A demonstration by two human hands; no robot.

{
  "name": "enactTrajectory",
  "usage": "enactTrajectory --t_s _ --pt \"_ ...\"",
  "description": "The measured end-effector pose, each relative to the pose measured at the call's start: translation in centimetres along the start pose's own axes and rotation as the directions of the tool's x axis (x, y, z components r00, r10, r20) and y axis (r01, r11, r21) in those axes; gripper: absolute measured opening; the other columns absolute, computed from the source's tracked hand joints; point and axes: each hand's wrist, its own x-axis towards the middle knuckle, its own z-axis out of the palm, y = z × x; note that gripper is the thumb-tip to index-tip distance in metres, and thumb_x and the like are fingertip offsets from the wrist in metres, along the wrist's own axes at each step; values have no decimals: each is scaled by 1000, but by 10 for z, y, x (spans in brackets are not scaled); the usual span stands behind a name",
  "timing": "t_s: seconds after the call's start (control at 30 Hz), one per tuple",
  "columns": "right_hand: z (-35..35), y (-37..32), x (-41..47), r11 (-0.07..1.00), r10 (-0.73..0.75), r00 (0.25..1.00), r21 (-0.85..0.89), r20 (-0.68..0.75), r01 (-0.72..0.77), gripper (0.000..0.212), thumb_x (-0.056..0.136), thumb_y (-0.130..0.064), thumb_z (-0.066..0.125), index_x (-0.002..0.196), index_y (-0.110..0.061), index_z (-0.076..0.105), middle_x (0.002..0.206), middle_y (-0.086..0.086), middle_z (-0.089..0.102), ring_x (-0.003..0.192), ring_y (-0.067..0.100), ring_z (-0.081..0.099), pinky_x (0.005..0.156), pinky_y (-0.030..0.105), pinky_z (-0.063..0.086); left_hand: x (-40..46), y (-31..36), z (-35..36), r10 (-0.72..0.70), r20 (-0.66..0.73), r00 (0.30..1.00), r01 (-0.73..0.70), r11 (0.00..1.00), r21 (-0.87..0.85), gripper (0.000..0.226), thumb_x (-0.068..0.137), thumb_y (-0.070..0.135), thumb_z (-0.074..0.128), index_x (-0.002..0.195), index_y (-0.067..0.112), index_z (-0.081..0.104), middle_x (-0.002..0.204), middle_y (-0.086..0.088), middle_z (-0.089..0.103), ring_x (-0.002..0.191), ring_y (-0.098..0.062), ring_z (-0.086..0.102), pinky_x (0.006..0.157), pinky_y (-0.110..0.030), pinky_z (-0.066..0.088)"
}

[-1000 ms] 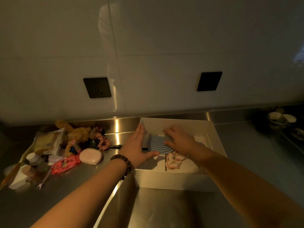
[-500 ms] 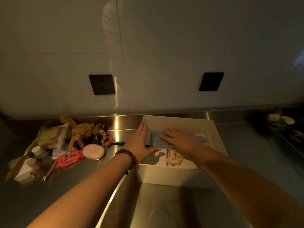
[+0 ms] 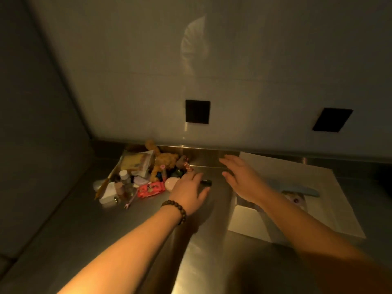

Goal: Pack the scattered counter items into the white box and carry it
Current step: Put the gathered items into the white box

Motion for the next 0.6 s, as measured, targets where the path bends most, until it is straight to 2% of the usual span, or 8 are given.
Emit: enactTrajectory --t_s 0.07,0.17,0.33,0.43,0.6 --pt "24 -33 16 997 -71 997 1 29 71 44 96 -27 50 140 -21 44 148 4 38 136 20 34 108 28 27 -17 -38 -13 -66 -19 998 67 997 49 59 88 54 43 137 22 41 135 -3 47 124 -20 41 103 -34 34" --pt "61 -63 33 996 -87 990 42 112 82 46 95 -31 50 141 -25 42 149 0 36 136 19 33 107 29 29 -44 -86 -33 -160 -42 986 163 981 101 55 85 54 44 133 26 42 131 1 48 118 -19 44 100 -36 37" --pt "124 -85 51 1000 27 965 -2 262 -28 53 96 -31 50 146 -24 33 155 3 24 140 24 26 112 37 30 -89 -164 -67 -297 -120 947 310 944 112 58 83 52 50 134 27 38 135 -2 44 121 -20 42 103 -39 37" --pt "151 -88 60 996 87 959 -55 271 -74 59 93 -35 53 147 -26 29 157 4 19 141 27 24 112 41 33 -105 -198 -79 -367 -163 916 384 919 92 59 80 52 54 132 27 39 135 -2 43 122 -20 41 103 -39 37" --pt "181 -84 76 971 189 948 -193 256 -141 72 90 -43 56 150 -27 19 159 5 12 143 29 16 116 42 24 -103 -244 -82 -442 -106 891 448 894 33 82 73 61 59 141 26 27 146 -5 28 133 -23 29 109 -42 29"
